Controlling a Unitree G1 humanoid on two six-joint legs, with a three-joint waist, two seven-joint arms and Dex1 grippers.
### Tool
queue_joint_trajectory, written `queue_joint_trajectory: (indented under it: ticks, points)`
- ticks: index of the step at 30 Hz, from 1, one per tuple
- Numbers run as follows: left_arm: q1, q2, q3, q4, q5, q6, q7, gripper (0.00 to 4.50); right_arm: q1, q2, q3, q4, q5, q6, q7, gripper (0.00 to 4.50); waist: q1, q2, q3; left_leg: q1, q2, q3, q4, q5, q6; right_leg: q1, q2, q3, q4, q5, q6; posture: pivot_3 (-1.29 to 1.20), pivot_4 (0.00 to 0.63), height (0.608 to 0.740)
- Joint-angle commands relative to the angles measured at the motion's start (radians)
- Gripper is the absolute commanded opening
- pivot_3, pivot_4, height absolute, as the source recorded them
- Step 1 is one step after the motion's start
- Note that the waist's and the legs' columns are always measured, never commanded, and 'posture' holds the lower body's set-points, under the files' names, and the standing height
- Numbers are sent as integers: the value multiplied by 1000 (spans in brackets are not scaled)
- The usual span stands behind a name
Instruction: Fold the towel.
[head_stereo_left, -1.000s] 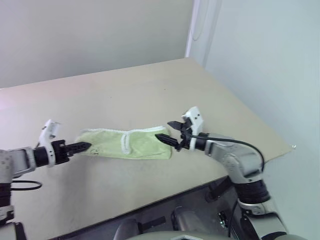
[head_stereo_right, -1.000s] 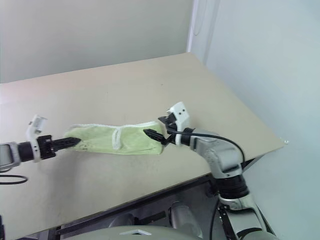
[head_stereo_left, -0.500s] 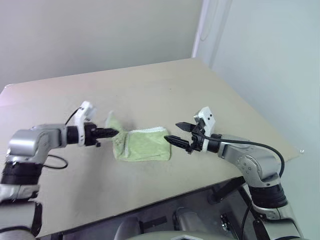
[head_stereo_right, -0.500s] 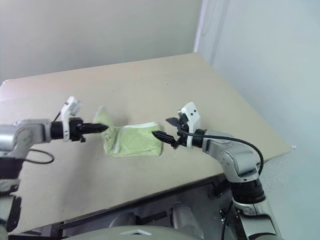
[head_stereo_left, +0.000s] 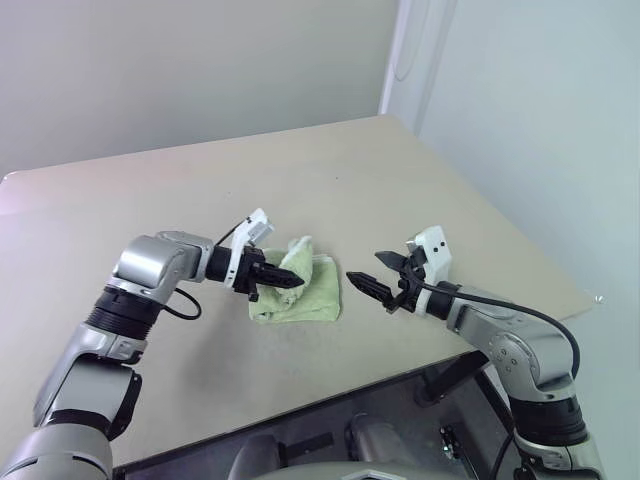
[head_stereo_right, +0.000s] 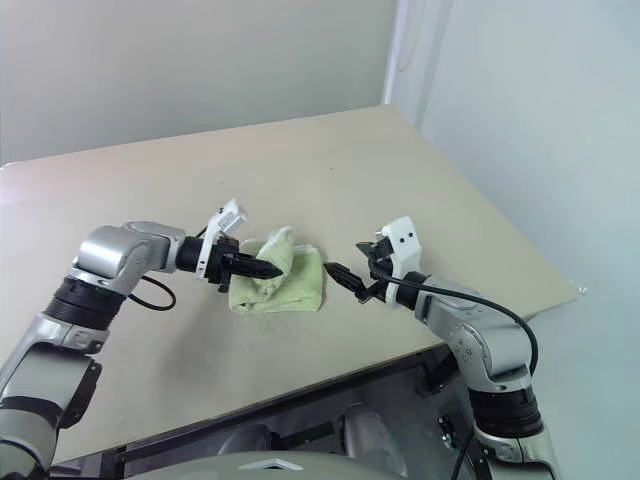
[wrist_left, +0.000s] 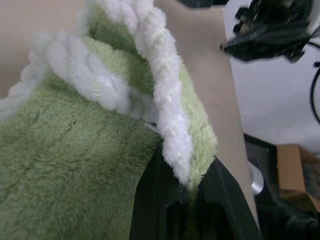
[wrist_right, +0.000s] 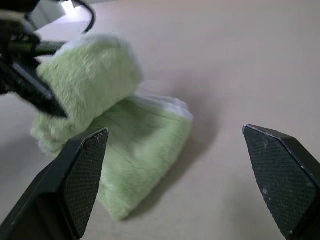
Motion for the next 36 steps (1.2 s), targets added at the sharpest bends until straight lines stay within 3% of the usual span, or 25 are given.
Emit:
queue_joint_trajectory:
  ticks: [1,3,6,16,26,32,36]
  points:
    - [-4,-36,-12,16,39,-45,21,26,3,0,-26,-56,-1,-18,-28,4500,0,0,0,0,0,0,0,0,0,0,0,0,0,0,0,0,0,740]
    - [1,-53,-4,24,37,-53,17,26,3,-2,-23,-48,-8,-21,-39,4500,-2,0,0,0,0,0,0,0,0,0,0,0,0,0,0,0,0,740]
    - [14,-65,0,25,44,-73,5,795,1,-3,-21,-43,-8,-24,-45,4500,-1,0,0,0,0,0,0,0,0,0,0,0,1,0,0,0,0,740]
    - [17,-54,61,-15,10,-78,-3,4355,-17,-21,-15,-23,-9,-36,-27,4500,-1,0,0,0,0,0,1,0,0,0,0,0,0,0,0,0,0,740]
    - [74,71,179,-161,10,-148,14,4355,-116,20,-49,1,76,-28,4,4500,-2,1,0,1,0,0,0,0,0,0,0,0,1,0,0,0,0,740]
    - [161,74,287,-30,136,-519,135,4355,-248,82,99,108,30,-44,47,4500,-3,1,0,2,1,0,0,0,0,0,0,0,1,0,0,0,0,740]
    - [183,7,267,22,174,-603,188,4355,-296,137,191,264,-56,-111,59,4500,14,1,0,0,0,-1,1,0,0,1,0,-1,1,1,0,0,0,740]
